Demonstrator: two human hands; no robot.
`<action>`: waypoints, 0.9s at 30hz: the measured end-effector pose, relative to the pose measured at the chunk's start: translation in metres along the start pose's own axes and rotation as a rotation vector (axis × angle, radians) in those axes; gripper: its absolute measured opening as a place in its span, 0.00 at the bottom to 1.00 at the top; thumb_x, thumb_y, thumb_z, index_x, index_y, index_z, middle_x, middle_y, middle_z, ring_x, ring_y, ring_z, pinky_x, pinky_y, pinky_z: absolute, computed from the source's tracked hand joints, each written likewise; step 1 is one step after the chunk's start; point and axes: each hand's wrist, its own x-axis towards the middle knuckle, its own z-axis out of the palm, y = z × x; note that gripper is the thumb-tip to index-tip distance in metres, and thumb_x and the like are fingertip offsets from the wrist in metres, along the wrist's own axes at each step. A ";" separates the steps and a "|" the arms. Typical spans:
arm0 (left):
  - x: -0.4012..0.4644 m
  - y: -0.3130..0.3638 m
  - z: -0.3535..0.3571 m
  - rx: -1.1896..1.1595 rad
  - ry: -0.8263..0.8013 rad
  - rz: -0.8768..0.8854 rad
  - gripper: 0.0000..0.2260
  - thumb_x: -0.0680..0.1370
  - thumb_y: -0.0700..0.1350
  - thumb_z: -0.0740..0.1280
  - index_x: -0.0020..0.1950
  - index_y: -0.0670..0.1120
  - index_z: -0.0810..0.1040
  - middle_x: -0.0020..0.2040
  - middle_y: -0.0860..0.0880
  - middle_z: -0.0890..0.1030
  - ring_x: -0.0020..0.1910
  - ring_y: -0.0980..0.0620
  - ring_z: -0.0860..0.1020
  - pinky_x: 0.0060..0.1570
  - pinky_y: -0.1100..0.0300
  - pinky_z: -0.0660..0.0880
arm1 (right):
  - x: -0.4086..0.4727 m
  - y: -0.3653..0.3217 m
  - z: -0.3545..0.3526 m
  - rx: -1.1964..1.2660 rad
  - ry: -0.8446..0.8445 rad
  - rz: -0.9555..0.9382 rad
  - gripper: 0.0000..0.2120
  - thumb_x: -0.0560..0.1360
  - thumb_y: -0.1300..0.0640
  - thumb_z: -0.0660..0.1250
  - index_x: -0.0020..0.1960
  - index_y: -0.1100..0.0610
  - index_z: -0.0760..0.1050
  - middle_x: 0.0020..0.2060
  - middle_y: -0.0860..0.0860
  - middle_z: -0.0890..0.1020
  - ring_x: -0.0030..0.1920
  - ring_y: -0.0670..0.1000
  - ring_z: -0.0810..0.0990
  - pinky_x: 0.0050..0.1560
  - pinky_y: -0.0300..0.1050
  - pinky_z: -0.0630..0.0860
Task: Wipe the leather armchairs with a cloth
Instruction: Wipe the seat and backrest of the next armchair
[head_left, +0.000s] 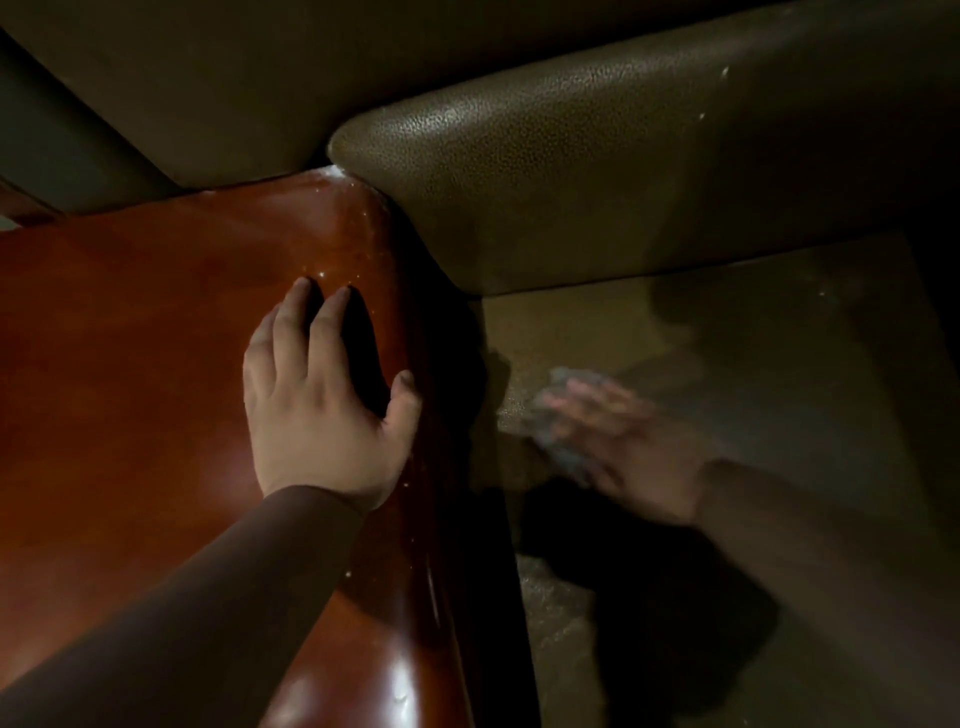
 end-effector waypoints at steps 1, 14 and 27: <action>0.000 0.000 0.000 0.000 -0.001 -0.004 0.36 0.78 0.60 0.63 0.82 0.45 0.64 0.82 0.41 0.63 0.79 0.36 0.61 0.78 0.40 0.59 | -0.010 0.016 -0.005 -0.006 0.021 0.092 0.29 0.79 0.50 0.56 0.80 0.53 0.64 0.80 0.56 0.65 0.82 0.59 0.58 0.81 0.56 0.55; 0.000 0.000 -0.003 -0.033 0.008 -0.010 0.35 0.78 0.60 0.62 0.81 0.44 0.64 0.81 0.42 0.64 0.79 0.38 0.61 0.79 0.40 0.59 | -0.058 0.010 0.010 -0.078 -0.045 0.054 0.31 0.81 0.48 0.59 0.83 0.51 0.60 0.83 0.52 0.57 0.83 0.57 0.52 0.82 0.55 0.53; -0.006 0.038 -0.008 0.235 -0.060 0.080 0.31 0.82 0.51 0.67 0.82 0.43 0.62 0.83 0.37 0.59 0.80 0.33 0.57 0.80 0.35 0.52 | -0.052 0.003 0.001 0.038 -0.023 0.057 0.29 0.81 0.46 0.52 0.81 0.52 0.64 0.83 0.52 0.60 0.83 0.59 0.53 0.82 0.56 0.47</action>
